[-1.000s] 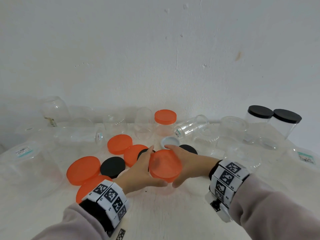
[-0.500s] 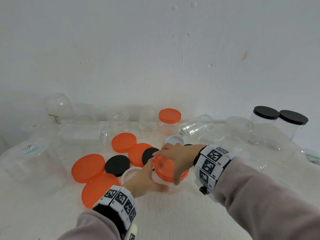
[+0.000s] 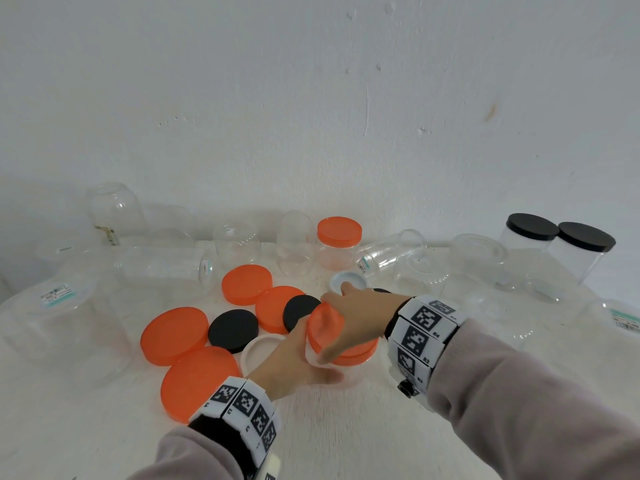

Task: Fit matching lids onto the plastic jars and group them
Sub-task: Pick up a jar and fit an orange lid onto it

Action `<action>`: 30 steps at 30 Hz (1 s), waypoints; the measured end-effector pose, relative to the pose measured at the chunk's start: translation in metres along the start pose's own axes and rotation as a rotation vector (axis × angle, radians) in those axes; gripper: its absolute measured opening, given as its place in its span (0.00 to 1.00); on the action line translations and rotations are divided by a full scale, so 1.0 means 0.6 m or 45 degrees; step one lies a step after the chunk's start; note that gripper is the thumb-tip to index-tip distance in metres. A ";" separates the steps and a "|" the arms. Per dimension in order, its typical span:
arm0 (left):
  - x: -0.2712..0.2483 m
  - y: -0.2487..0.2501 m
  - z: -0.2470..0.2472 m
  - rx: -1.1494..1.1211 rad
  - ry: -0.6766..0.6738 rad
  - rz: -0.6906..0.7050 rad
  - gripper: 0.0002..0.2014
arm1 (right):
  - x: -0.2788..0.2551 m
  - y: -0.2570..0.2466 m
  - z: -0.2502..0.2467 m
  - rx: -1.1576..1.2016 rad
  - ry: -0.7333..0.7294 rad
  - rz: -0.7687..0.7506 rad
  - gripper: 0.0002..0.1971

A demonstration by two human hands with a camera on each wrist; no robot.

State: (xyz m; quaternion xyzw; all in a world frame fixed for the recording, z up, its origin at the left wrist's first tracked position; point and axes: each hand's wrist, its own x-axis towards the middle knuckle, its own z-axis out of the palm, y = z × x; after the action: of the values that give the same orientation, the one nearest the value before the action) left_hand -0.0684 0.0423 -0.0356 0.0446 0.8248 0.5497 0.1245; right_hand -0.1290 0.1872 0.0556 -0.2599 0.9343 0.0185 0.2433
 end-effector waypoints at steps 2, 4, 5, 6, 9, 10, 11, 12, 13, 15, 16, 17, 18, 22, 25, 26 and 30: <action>0.000 -0.001 0.000 0.015 -0.001 0.006 0.47 | -0.001 0.000 0.000 0.006 -0.007 0.029 0.54; 0.001 -0.003 0.000 0.019 0.010 0.005 0.47 | -0.003 -0.002 -0.006 -0.005 -0.050 0.028 0.55; 0.001 -0.003 0.000 0.028 0.020 0.002 0.47 | -0.006 -0.004 -0.010 -0.012 -0.076 0.011 0.56; 0.000 -0.002 0.000 0.045 0.032 0.000 0.47 | -0.007 -0.005 -0.014 -0.023 -0.100 -0.013 0.57; 0.002 -0.002 0.001 0.087 0.051 0.008 0.49 | -0.008 -0.007 -0.023 -0.054 -0.150 -0.061 0.54; 0.002 -0.002 0.001 0.089 0.053 0.014 0.49 | -0.008 -0.006 -0.024 -0.053 -0.153 -0.060 0.53; 0.001 -0.003 0.002 0.090 0.053 0.021 0.48 | -0.007 -0.006 -0.023 -0.049 -0.148 -0.052 0.52; 0.001 -0.003 0.002 0.092 0.054 0.030 0.48 | -0.007 -0.005 -0.021 -0.043 -0.133 -0.037 0.51; 0.001 -0.004 0.002 0.091 0.054 0.039 0.47 | -0.007 -0.005 -0.019 -0.034 -0.108 -0.015 0.51; 0.001 -0.005 0.003 0.074 0.055 0.050 0.46 | -0.007 -0.005 -0.013 -0.021 -0.048 0.036 0.50; 0.000 -0.005 0.003 0.061 0.055 0.050 0.46 | -0.008 -0.005 -0.012 -0.020 -0.030 0.059 0.51; 0.001 -0.005 0.004 0.051 0.056 0.050 0.45 | -0.008 -0.003 -0.012 -0.021 -0.027 0.078 0.51; 0.001 -0.006 0.004 0.048 0.058 0.051 0.45 | -0.008 -0.003 -0.013 -0.024 -0.038 0.088 0.52; 0.003 -0.004 0.004 0.098 0.067 0.033 0.48 | -0.011 -0.005 -0.022 -0.053 -0.148 0.003 0.55; 0.002 -0.004 0.003 0.113 0.068 0.019 0.50 | -0.010 -0.008 -0.024 -0.044 -0.158 -0.056 0.52; 0.002 -0.005 0.003 0.105 0.067 0.020 0.50 | -0.009 -0.007 -0.023 -0.040 -0.146 -0.054 0.51; 0.002 -0.009 0.004 0.050 0.062 0.051 0.48 | -0.008 -0.004 -0.016 -0.004 -0.051 0.028 0.47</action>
State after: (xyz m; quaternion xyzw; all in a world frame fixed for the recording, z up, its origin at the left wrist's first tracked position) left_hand -0.0687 0.0426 -0.0419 0.0500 0.8371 0.5368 0.0925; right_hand -0.1286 0.1860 0.0665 -0.2496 0.9320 0.0279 0.2611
